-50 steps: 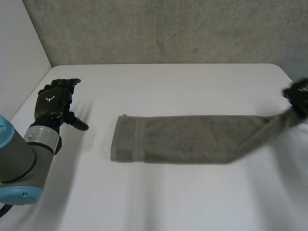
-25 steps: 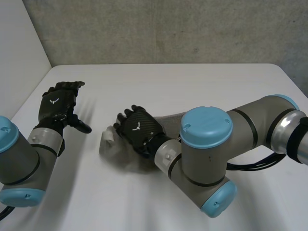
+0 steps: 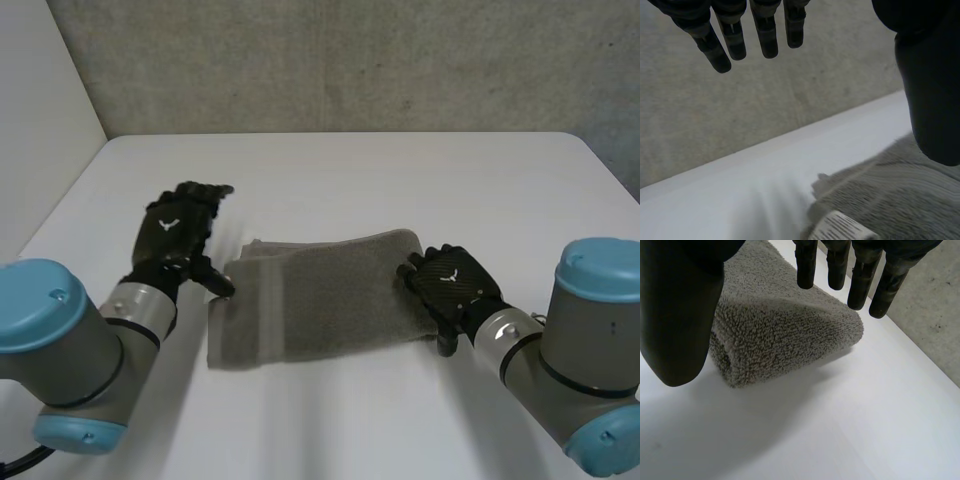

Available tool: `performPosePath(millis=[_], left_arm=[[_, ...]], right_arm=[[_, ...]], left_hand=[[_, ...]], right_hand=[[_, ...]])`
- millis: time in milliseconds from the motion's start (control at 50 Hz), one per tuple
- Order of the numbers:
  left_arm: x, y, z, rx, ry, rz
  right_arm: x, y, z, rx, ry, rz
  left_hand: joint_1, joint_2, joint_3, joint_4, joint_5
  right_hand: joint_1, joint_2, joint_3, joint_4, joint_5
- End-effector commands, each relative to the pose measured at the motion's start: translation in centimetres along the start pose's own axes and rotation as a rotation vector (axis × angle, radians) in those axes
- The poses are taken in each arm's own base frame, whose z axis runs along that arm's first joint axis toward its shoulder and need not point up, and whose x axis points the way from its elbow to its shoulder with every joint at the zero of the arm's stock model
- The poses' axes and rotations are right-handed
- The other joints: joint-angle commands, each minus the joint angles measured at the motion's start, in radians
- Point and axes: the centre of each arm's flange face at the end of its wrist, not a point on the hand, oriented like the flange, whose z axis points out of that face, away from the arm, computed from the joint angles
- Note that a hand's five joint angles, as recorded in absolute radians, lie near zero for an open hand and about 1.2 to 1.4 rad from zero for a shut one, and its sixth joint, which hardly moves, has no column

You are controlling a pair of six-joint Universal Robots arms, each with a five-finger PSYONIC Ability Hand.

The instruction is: Fold the towel.

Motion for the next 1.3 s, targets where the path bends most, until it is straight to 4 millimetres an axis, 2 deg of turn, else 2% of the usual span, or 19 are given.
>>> performPosePath(millis=[20, 200, 500, 640, 660, 680, 760, 800, 820, 860, 940, 980, 1040, 1060, 1080, 1100, 1120, 1180, 1300], left_arm=[[1.8, 1.3, -1.6, -0.092, 0.063, 0.183], [3.3, 2.8, -4.0, -0.265, 0.142, 0.279], [4.2, 3.5, -4.6, -0.295, 0.168, 0.294], [4.0, 3.5, -3.8, -0.276, 0.132, 0.301], [4.0, 3.5, -3.8, -0.276, 0.132, 0.301], [4.1, 3.1, -3.3, -0.251, 0.123, 0.302], [4.4, 1.4, -1.7, -0.153, 0.111, 0.299], [5.4, -1.6, 0.5, -0.011, 0.11, 0.297], [5.4, -1.6, 0.5, -0.01, 0.11, 0.297], [6.9, -5.4, 2.7, 0.132, 0.112, 0.315], [8.2, -8.6, 4.2, 0.238, 0.117, 0.358], [8.5, -9.0, 4.3, 0.238, 0.121, 0.382], [9.4, -7.4, 2.6, 0.111, 0.18, 0.41], [9.9, -5.8, 1.1, 0.014, 0.22, 0.413], [9.6, -3.8, -0.5, -0.101, 0.246, 0.416], [9.6, -3.8, -0.5, -0.102, 0.247, 0.416], [9.4, -2.3, -2.1, -0.2, 0.268, 0.419], [8.5, -0.5, -4.3, -0.293, 0.246, 0.411], [6.3, 1.2, -5.1, -0.304, 0.132, 0.4]], right_arm=[[-0.2, 0.2, 0.2, 0.028, 0.006, 0.067], [-0.2, 0.1, 0.3, 0.067, 0.02, 0.106], [-0.8, 0.1, 0.4, 0.072, -0.003, 0.102], [-0.9, 0.0, 0.5, 0.074, -0.004, 0.093], [-0.8, 0.0, 0.5, 0.072, 0.001, 0.093], [-0.8, 0.0, 0.5, 0.07, 0.004, 0.092], [-0.7, 0.1, 0.5, 0.067, 0.011, 0.093], [-0.5, 0.1, 0.6, 0.065, 0.018, 0.093], [-0.4, 0.2, 0.6, 0.06, 0.026, 0.094], [-0.3, 0.3, 0.6, 0.055, 0.033, 0.095], [0.0, 0.5, 0.5, 0.039, 0.056, 0.1], [-0.1, 0.6, 0.5, 0.035, 0.057, 0.101], [-0.1, 0.7, 0.5, 0.032, 0.056, 0.102], [-0.1, 0.7, 0.5, 0.031, 0.057, 0.102], [-0.1, 0.7, 0.5, 0.031, 0.057, 0.102], [-0.1, 0.7, 0.5, 0.031, 0.057, 0.102], [-0.1, 0.7, 0.5, 0.031, 0.057, 0.101], [-0.1, 0.7, 0.5, 0.033, 0.057, 0.1], [-0.3, 0.3, 0.5, 0.045, 0.051, 0.093]], left_hand=[[-0.031, -0.035, -0.021, -0.038, -0.168], [0.051, 0.047, 0.061, 0.044, -0.086], [0.289, 0.285, 0.299, 0.282, 0.152], [1.004, 1.0, 1.014, 0.997, 0.867], [1.005, 1.001, 1.015, 0.998, 0.868], [1.136, 1.132, 1.146, 1.129, 0.999], [1.137, 1.133, 1.147, 1.13, 1.0], [1.137, 1.133, 1.147, 1.13, 1.0], [1.137, 1.133, 1.147, 1.13, 1.0], [1.137, 1.133, 1.147, 1.13, 1.0], [1.137, 1.133, 1.147, 1.13, 1.0], [1.137, 1.133, 1.147, 1.13, 1.0], [1.137, 1.133, 1.147, 1.13, 1.0], [1.03, 1.026, 1.04, 1.023, 0.893], [0.619, 0.615, 0.629, 0.612, 0.482], [0.615, 0.611, 0.625, 0.608, 0.478], [0.356, 0.352, 0.366, 0.349, 0.219], [0.35, 0.346, 0.36, 0.344, 0.214], [0.462, 0.458, 0.472, 0.455, 0.325]], right_hand=[[-0.06, -0.074, -0.07, -0.082, -0.057], [0.006, -0.008, -0.004, -0.016, 0.009], [0.164, 0.151, 0.154, 0.143, 0.168], [0.164, 0.151, 0.154, 0.143, 0.168], [0.164, 0.151, 0.154, 0.143, 0.168], [0.164, 0.151, 0.154, 0.143, 0.168], [0.167, 0.154, 0.157, 0.146, 0.171], [0.167, 0.154, 0.157, 0.146, 0.171], [0.167, 0.154, 0.157, 0.146, 0.171], [0.167, 0.154, 0.157, 0.146, 0.171], [0.167, 0.154, 0.157, 0.146, 0.171], [0.167, 0.154, 0.157, 0.146, 0.171], [0.167, 0.154, 0.157, 0.146, 0.171], [0.167, 0.154, 0.157, 0.146, 0.171], [0.167, 0.154, 0.157, 0.146, 0.171], [0.164, 0.151, 0.154, 0.143, 0.168], [0.158, 0.145, 0.149, 0.137, 0.162], [0.152, 0.139, 0.143, 0.131, 0.156], [0.144, 0.13, 0.134, 0.122, 0.147]])
